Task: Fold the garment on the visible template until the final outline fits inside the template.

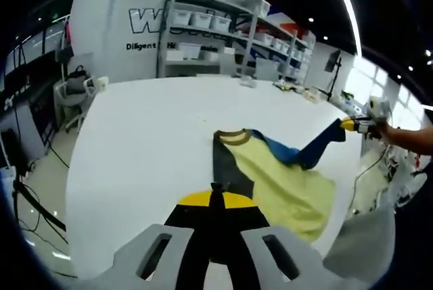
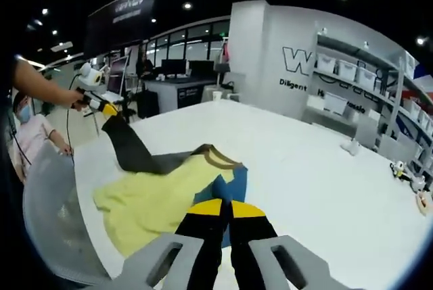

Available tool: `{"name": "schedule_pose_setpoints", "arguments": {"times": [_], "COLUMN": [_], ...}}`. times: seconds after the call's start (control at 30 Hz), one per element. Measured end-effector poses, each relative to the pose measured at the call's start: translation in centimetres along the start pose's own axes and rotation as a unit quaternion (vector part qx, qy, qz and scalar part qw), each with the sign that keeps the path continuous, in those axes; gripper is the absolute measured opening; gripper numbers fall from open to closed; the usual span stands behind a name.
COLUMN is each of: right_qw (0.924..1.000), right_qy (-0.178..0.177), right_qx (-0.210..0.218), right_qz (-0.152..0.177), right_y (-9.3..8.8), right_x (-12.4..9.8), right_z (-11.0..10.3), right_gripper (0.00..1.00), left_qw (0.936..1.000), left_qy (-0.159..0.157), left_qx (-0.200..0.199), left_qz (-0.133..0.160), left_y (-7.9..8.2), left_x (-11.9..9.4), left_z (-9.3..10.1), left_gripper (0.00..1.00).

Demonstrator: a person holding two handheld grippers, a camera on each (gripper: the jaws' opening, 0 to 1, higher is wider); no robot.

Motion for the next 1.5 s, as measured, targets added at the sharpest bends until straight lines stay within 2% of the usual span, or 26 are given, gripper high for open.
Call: {"name": "schedule_pose_setpoints", "arguments": {"times": [0.13, 0.53, 0.67, 0.9, 1.03, 1.17, 1.37, 1.5], "right_qw": [0.9999, 0.9975, 0.9964, 0.9942, 0.9931, 0.9897, 0.9849, 0.9807], "right_qy": [-0.011, -0.054, -0.068, -0.085, -0.095, -0.109, -0.126, -0.139], "right_qx": [0.009, 0.042, 0.051, 0.066, 0.069, 0.093, 0.119, 0.138], "right_qz": [0.005, 0.018, 0.008, 0.008, 0.003, 0.008, 0.002, -0.004], "right_y": [0.6, 2.3, 2.4, 2.6, 2.8, 3.0, 2.6, 1.9], "right_x": [-0.4, -1.2, -1.5, -1.9, -1.8, -1.7, -1.6, -1.7], "right_z": [1.4, 6.1, 7.2, 9.5, 11.0, 12.5, 14.2, 15.5], "right_gripper": [0.0, 0.0, 0.0, 0.0, 0.0, 0.0, 0.0, 0.0], "left_qw": [0.9999, 0.9965, 0.994, 0.9908, 0.9885, 0.9864, 0.9831, 0.9817], "left_qy": [0.011, 0.072, 0.096, 0.12, 0.138, 0.151, 0.174, 0.178], "left_qx": [0.003, -0.016, -0.024, -0.037, -0.042, -0.049, -0.047, -0.063], "left_qz": [0.007, 0.039, 0.045, 0.048, 0.047, 0.041, 0.033, 0.025], "left_y": [0.8, 3.2, 3.6, 3.9, 3.9, 3.6, 2.2, 1.0], "left_x": [-0.4, -1.6, -1.9, -2.3, -2.3, -1.9, -1.3, -1.1], "left_z": [-1.0, -5.6, -7.3, -9.7, -11.0, -12.0, -13.4, -13.8], "left_gripper": [0.0, 0.0, 0.0, 0.0, 0.0, 0.0, 0.0, 0.01]}}
Point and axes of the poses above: the point that each gripper's makers call its tool centre point, and the gripper's own axes: x roughly forward along the fingers, z roughly to its right, y roughly out of its top, the point moved 3 cm from there along -x, roughly backward along the fingers, and after that the axes turned 1 degree about y, right-handed, at the moved point
